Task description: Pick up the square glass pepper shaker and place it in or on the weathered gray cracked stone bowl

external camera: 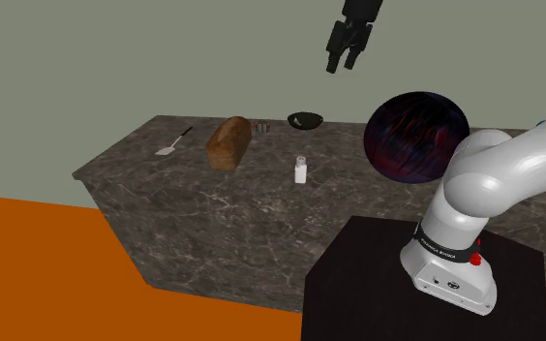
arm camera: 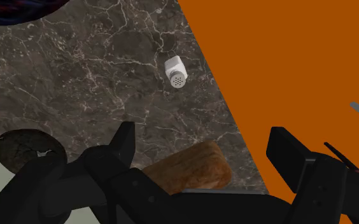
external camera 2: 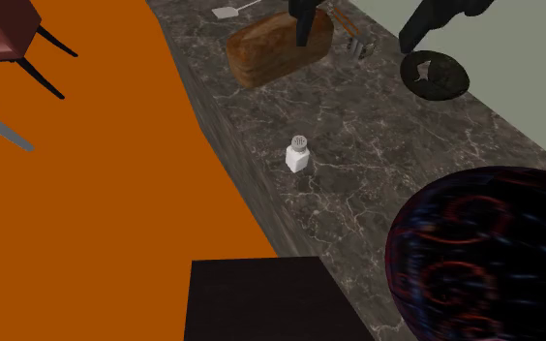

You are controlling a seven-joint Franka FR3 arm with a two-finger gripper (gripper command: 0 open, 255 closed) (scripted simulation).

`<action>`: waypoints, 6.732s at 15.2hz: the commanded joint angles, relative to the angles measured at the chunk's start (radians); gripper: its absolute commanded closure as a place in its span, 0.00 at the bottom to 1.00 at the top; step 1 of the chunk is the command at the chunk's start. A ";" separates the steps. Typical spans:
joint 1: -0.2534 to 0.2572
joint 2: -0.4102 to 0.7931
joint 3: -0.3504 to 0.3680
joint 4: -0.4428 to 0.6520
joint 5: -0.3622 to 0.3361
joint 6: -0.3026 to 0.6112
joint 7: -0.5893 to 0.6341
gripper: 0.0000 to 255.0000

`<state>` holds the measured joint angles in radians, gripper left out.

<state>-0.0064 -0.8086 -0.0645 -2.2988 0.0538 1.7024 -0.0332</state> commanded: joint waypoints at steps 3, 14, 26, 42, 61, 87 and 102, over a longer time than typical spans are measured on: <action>0.001 -0.001 0.005 -0.069 -0.001 0.075 -0.004 0.00; 0.013 0.123 0.025 -0.359 -0.004 0.526 -0.024 0.00; 0.035 0.451 0.031 -0.456 0.008 0.980 -0.046 0.00; 0.044 0.530 0.027 -0.456 0.020 1.059 -0.054 1.00; 0.028 0.382 0.038 -0.381 -0.005 0.836 -0.031 1.00; -0.040 0.703 -0.208 0.141 0.078 0.610 -0.387 1.00; -0.233 1.239 -0.287 0.879 0.309 0.330 -0.663 1.00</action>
<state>-0.2159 0.3863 -0.3500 -1.4949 0.3481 2.0698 -0.6835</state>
